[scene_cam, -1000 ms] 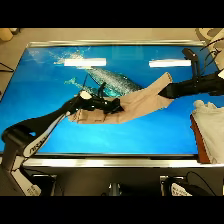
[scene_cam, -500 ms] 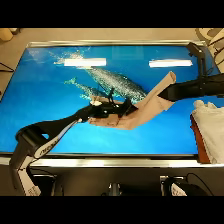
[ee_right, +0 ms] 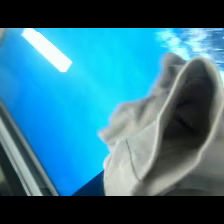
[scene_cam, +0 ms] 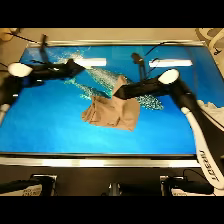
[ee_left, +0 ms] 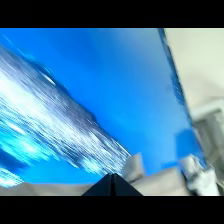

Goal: Fold the shirts.

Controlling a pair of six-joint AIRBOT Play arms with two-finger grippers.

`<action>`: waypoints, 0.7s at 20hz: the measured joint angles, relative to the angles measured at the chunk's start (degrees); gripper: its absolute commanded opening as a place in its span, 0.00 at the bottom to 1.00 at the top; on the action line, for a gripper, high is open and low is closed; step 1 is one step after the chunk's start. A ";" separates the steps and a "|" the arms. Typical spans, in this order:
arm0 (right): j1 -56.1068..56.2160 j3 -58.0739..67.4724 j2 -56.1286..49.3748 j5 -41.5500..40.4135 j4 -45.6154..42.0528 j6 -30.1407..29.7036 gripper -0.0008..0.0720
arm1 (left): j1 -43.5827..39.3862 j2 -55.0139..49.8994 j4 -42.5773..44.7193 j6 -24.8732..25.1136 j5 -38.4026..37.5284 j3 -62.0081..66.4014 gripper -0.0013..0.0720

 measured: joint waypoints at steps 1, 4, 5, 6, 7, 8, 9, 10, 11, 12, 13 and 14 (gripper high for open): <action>1.99 -0.02 -2.62 -1.36 2.95 -1.16 0.50 | 2.23 3.37 2.47 -0.46 -1.22 -0.04 0.05; 6.49 -0.04 -9.35 -3.15 8.87 -4.02 0.85 | 6.23 10.75 7.10 -1.42 -4.52 -0.17 0.05; 6.88 -0.04 -10.45 -3.37 9.79 -4.74 0.85 | 6.97 12.37 8.28 -1.70 -5.46 -0.20 0.05; 6.75 -0.02 -11.08 -3.32 10.40 -5.53 0.85 | 7.48 13.70 9.40 -1.86 -6.47 -0.24 0.05; 6.03 -0.02 -11.23 -2.75 10.43 -6.01 0.85 | 7.82 14.64 10.32 -2.03 -7.34 -0.26 0.05; 4.66 -0.04 -10.88 -1.66 10.10 -6.43 0.85 | 8.09 15.21 10.84 -2.21 -8.20 -0.28 0.05; 2.58 0.00 -10.03 -0.81 9.29 -6.80 0.85 | 8.33 15.67 11.32 -2.23 -8.68 -0.31 0.05; 0.04 0.00 -8.87 1.05 7.28 -6.88 0.85 | 8.48 16.02 11.72 -2.25 -9.03 -0.35 0.05; -2.64 0.00 -7.58 3.06 4.00 -6.69 0.85 | 8.63 16.22 12.20 -2.27 -9.42 -0.42 0.05; -5.70 0.02 -6.19 5.27 -0.76 -5.44 0.85 | 8.66 16.33 12.74 -2.34 -9.57 -0.44 0.05; -8.52 -0.04 -5.20 7.72 -6.36 -3.87 0.85 | 8.74 16.46 13.20 -2.40 -9.81 -0.42 0.05; -11.34 -0.48 -4.46 10.38 -12.66 -1.97 0.85 | 8.81 16.55 13.53 -2.40 -9.84 -0.42 0.05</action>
